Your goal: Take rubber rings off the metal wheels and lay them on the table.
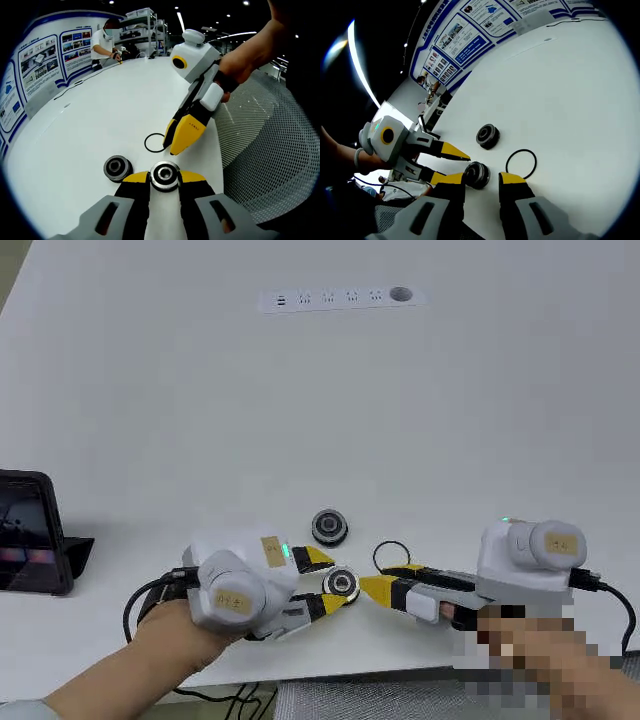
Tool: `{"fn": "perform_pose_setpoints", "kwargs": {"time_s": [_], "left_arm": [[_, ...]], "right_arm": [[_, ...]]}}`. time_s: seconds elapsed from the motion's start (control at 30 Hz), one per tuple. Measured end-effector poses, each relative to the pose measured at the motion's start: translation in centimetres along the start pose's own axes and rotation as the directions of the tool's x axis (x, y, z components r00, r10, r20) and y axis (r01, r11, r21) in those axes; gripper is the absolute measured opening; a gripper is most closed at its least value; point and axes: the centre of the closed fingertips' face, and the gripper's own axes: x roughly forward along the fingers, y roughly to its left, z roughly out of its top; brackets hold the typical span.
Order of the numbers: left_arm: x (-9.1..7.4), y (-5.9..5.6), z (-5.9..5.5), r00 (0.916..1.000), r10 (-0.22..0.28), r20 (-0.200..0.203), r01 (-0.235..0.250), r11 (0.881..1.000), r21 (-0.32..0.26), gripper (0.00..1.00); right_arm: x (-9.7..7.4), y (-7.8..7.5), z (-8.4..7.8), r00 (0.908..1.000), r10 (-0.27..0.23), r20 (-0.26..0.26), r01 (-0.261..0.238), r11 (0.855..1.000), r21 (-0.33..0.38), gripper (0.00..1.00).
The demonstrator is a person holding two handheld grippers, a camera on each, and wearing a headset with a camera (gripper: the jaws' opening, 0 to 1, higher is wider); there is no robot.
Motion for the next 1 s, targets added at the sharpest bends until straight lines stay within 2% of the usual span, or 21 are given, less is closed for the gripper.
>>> {"fn": "perform_pose_setpoints", "kwargs": {"time_s": [0.27,0.43,1.0], "left_arm": [[0.4,-0.3,0.1,0.9997,-0.015,-0.019,0.016,1.000,0.024,0.17],[0.6,-0.4,-0.2,0.9993,-0.022,-0.032,0.023,0.999,0.032,0.17],[0.6,-0.1,-0.3,0.9994,-0.025,-0.022,0.025,1.000,0.013,0.13]], "right_arm": [[0.1,0.1,-0.1,1.0000,0.008,-0.002,-0.008,1.000,0.013,0.27],[0.4,0.3,-0.3,0.9999,0.016,-0.002,-0.016,1.000,0.022,0.27],[1.8,0.6,-0.8,0.9976,0.064,-0.027,-0.061,0.993,0.105,0.27]]}}
